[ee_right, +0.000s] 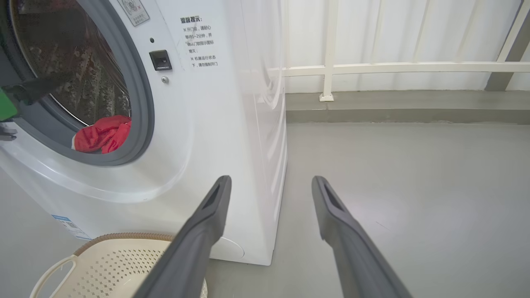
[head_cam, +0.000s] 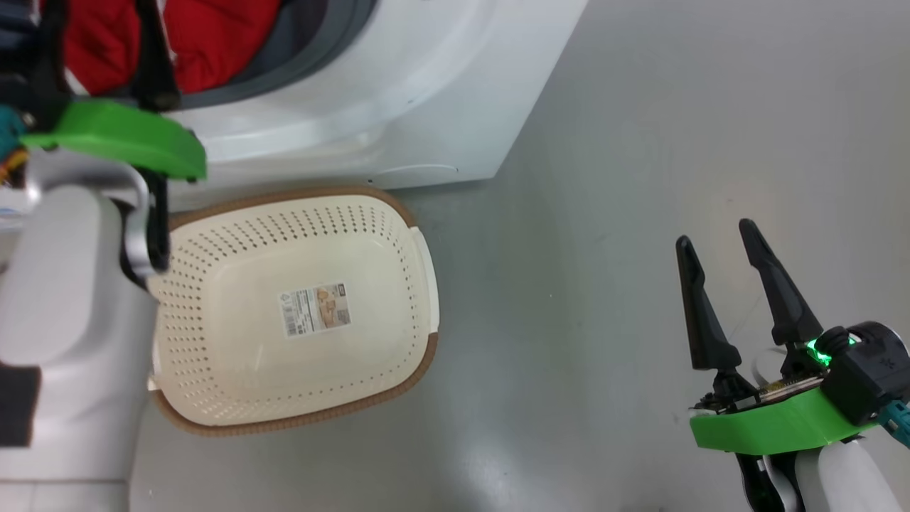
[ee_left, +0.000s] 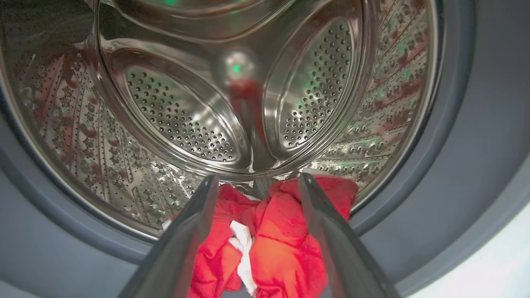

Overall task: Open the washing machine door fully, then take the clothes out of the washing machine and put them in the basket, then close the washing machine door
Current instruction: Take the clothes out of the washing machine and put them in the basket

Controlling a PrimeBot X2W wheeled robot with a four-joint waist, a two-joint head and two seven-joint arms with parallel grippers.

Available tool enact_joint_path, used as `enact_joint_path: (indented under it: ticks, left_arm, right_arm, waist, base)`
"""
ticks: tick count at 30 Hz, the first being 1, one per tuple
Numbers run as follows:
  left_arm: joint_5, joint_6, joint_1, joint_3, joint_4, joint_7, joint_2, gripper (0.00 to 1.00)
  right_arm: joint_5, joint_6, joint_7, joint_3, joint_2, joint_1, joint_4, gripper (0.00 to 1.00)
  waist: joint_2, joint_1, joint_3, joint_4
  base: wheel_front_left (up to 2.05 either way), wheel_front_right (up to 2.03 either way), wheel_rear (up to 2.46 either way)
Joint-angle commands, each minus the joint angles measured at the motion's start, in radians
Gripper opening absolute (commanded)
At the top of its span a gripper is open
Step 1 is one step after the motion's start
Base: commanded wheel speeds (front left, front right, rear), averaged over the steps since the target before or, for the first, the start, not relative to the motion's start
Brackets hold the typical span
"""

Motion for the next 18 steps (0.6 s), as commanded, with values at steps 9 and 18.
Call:
enact_joint_path:
  ticks: [9,18]
  left_arm:
    - [0.036,0.04,-0.167,0.01,0.137,0.024,0.083,1.0]
    - [0.059,0.047,-0.269,-0.014,0.266,0.11,0.138,1.0]
  right_arm:
    - [-0.007,0.006,-0.006,0.044,-0.012,-0.034,-0.017,1.0]
    - [0.001,0.006,-0.006,0.062,-0.012,-0.048,-0.01,1.0]
  waist:
    - [0.0,0.0,0.058,-0.028]
    - [0.0,0.0,0.094,-0.061]
  base:
    - [0.0,0.0,0.0]
    - [0.0,0.0,0.0]
